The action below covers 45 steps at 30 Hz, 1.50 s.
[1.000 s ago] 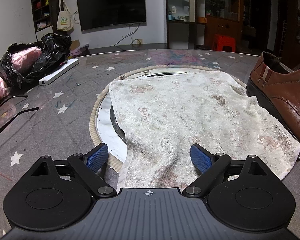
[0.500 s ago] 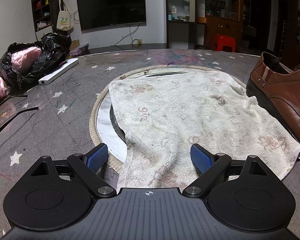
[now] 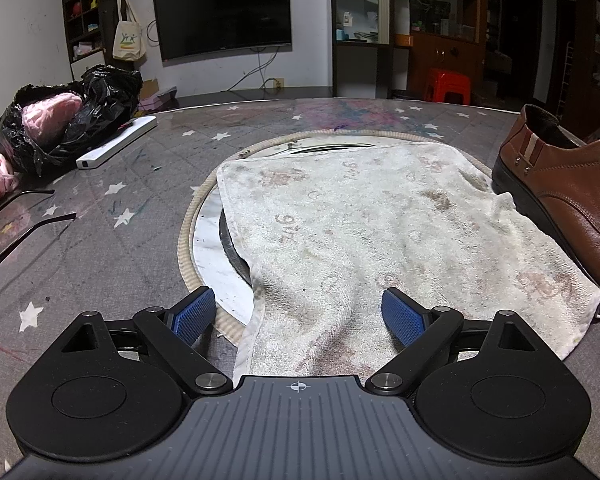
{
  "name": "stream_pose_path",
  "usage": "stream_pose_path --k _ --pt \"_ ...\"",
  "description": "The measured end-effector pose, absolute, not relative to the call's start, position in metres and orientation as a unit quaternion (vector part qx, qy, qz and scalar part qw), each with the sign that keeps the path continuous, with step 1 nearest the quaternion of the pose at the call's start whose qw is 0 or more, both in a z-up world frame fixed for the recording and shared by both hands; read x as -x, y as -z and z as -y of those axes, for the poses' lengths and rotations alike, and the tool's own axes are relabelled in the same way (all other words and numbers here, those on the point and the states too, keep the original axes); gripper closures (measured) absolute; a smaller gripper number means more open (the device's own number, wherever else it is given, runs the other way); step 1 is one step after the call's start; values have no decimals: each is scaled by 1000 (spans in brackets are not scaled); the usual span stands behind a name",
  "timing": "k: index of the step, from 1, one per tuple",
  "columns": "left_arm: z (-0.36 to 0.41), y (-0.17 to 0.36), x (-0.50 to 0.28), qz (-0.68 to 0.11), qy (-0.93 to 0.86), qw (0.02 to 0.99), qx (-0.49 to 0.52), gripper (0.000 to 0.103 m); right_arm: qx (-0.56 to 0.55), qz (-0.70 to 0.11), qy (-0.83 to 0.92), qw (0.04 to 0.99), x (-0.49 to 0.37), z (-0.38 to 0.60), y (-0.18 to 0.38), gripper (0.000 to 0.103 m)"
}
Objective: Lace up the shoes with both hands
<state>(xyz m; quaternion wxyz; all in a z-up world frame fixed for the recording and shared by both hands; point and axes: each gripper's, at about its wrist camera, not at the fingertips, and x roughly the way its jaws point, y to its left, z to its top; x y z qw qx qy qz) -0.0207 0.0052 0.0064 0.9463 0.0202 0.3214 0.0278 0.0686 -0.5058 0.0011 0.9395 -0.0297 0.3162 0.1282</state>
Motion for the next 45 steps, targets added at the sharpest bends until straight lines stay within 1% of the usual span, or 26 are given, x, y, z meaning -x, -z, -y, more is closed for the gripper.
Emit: stream_pose_path --k 45 --pt "-6 -7 21 -322 -28 946 -20 12 29 -317 -128 939 -68 510 -2 0"
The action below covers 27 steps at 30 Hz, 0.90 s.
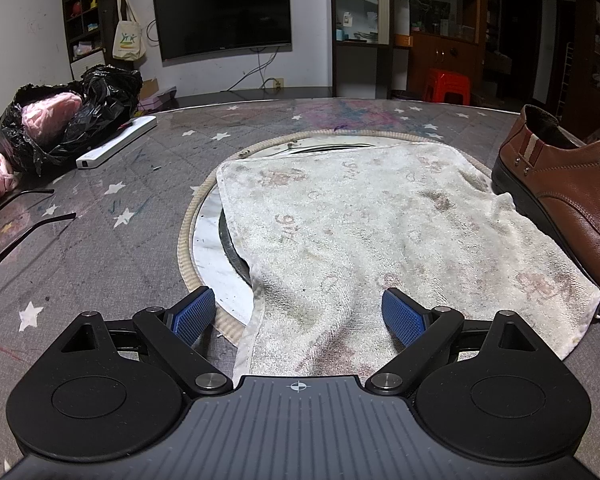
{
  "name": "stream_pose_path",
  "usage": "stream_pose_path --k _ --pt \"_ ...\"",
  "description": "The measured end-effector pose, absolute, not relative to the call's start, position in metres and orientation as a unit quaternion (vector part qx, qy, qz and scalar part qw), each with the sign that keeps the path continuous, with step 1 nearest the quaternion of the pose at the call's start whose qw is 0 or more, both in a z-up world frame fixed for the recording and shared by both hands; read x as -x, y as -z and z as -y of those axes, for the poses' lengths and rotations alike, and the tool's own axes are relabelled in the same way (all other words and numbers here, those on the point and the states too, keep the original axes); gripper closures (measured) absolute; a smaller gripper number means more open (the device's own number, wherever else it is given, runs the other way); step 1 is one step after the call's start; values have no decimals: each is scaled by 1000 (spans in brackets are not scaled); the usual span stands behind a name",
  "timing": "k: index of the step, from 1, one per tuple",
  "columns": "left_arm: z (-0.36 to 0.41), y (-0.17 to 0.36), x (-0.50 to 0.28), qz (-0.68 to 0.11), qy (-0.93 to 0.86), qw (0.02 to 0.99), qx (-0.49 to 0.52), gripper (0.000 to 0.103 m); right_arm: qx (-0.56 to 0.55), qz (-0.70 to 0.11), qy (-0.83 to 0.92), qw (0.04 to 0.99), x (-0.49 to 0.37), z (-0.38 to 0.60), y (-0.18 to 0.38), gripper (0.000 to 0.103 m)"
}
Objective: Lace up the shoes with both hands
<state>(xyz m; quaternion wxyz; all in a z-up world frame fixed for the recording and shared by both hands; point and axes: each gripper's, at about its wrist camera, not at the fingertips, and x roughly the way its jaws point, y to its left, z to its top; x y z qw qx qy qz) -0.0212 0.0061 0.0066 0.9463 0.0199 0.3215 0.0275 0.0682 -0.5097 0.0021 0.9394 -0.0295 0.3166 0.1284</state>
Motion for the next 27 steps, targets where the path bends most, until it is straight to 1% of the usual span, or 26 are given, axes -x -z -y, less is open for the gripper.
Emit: stream_pose_path --k 27 --pt "-6 -7 21 -321 -27 946 -20 12 29 -317 -128 939 -70 508 -1 0"
